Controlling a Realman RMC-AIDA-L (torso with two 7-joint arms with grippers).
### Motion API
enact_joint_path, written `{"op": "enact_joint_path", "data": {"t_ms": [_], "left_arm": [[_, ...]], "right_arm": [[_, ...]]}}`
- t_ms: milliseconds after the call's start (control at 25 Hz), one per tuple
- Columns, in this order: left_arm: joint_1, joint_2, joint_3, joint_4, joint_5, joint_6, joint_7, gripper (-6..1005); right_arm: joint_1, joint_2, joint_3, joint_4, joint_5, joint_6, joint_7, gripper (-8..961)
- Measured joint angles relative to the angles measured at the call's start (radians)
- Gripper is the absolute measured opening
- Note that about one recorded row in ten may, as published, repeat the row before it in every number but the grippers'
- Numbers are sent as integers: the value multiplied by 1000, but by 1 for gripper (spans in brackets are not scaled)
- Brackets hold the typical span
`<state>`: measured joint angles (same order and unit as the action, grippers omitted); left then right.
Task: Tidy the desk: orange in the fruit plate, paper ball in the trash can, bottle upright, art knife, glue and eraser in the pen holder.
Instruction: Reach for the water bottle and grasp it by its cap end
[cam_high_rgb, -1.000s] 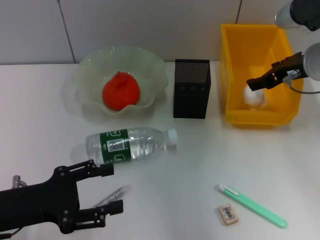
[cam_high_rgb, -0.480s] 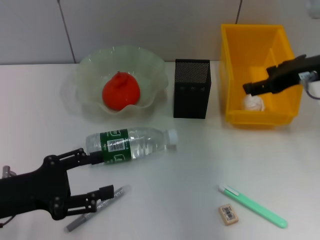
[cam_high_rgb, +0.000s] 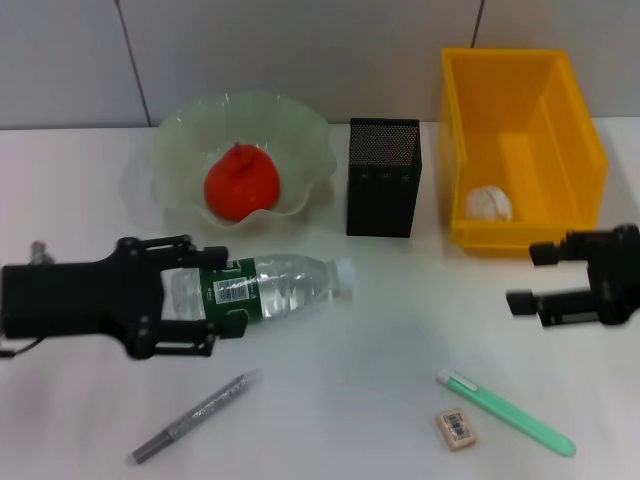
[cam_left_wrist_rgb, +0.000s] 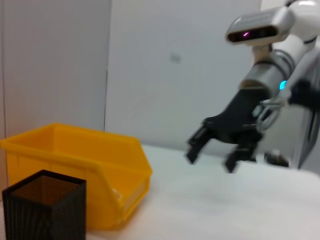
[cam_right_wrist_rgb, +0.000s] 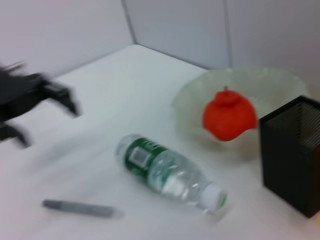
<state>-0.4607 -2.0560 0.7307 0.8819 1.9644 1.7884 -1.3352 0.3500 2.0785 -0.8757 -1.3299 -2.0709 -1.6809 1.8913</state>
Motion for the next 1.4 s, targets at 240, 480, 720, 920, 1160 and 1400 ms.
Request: {"op": "enact_joint_path", "data": {"t_ms": [240, 480, 720, 920, 1160, 1400], "left_arm": [[-160, -9, 56, 29, 196, -105, -80, 749], [-225, -14, 265, 72, 240, -271, -185, 743], [-257, -19, 520, 113, 276, -465, -303, 738], [-273, -23, 606, 122, 301, -533, -343, 734], [-319, -24, 779, 110, 362, -658, -452, 728], [-355, -24, 915, 73, 410, -759, -547, 723]], "right_arm": [[-54, -2, 128, 162, 52, -104, -254, 792], [-93, -3, 313, 251, 56, -183, -406, 792], [-126, -4, 372, 261, 57, -187, -419, 792], [-130, -3, 381, 260, 58, -190, -413, 792], [-122, -1, 381, 261, 59, -191, -402, 792], [-112, 1, 382, 265, 60, -186, -402, 792]]}}
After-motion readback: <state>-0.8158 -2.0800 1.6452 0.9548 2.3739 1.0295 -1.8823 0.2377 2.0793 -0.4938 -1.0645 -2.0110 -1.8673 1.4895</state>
